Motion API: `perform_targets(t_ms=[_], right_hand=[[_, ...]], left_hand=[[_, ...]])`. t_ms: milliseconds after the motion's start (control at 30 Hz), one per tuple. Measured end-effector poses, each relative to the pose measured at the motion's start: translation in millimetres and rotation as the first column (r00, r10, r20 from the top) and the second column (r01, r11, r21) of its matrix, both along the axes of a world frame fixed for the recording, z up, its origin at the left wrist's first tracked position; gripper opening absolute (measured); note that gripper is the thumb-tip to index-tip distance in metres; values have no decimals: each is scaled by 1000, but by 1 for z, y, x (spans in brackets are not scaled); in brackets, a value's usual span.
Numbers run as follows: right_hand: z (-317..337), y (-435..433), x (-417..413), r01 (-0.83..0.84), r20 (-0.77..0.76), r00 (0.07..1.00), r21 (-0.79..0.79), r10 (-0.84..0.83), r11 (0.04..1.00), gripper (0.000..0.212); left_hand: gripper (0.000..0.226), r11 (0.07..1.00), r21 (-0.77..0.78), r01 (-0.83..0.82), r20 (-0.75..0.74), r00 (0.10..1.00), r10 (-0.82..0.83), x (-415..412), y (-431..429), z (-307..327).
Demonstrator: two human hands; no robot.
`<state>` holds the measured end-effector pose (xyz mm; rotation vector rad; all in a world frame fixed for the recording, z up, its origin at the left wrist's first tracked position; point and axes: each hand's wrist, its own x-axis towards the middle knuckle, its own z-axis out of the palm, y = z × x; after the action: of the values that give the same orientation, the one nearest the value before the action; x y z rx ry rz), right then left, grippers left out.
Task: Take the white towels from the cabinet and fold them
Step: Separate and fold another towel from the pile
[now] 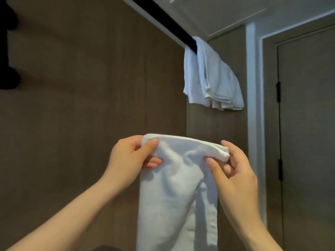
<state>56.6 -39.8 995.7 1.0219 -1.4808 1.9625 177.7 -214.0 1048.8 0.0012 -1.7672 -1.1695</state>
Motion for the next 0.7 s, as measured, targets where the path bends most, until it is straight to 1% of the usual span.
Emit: perform_targets(t_ms=[67,167,267,367,433,533,700], right_hand=[[3,14,11,72,-43,996,-3,-72,997,55],[11,32,26,213,-121,970,1,-212,977,63],[23,48,35,348,-228,914,16,-336,937,69],[34,59,35,462,-332,837,6,-434,887,74],[42,64,33,504,-381,796,-12,-470,864,75],[57,69,24,542,-436,745,-45,-505,839,80],[93,70,1,546,-530,689,-69,-495,835,82]], left_hand=[[22,998,-29,63,-31,997,-64,-1,11,7],[18,987,-72,147,-61,987,-151,-2,29,19],[17,978,-80,193,-112,973,-201,-3,46,29],[16,976,-93,198,-174,962,-212,-3,61,39],[15,976,-120,180,-211,956,-202,-4,70,48],[15,975,-192,112,-260,952,-161,-5,83,63],[14,965,-260,-28,-319,946,-59,-11,96,95]])
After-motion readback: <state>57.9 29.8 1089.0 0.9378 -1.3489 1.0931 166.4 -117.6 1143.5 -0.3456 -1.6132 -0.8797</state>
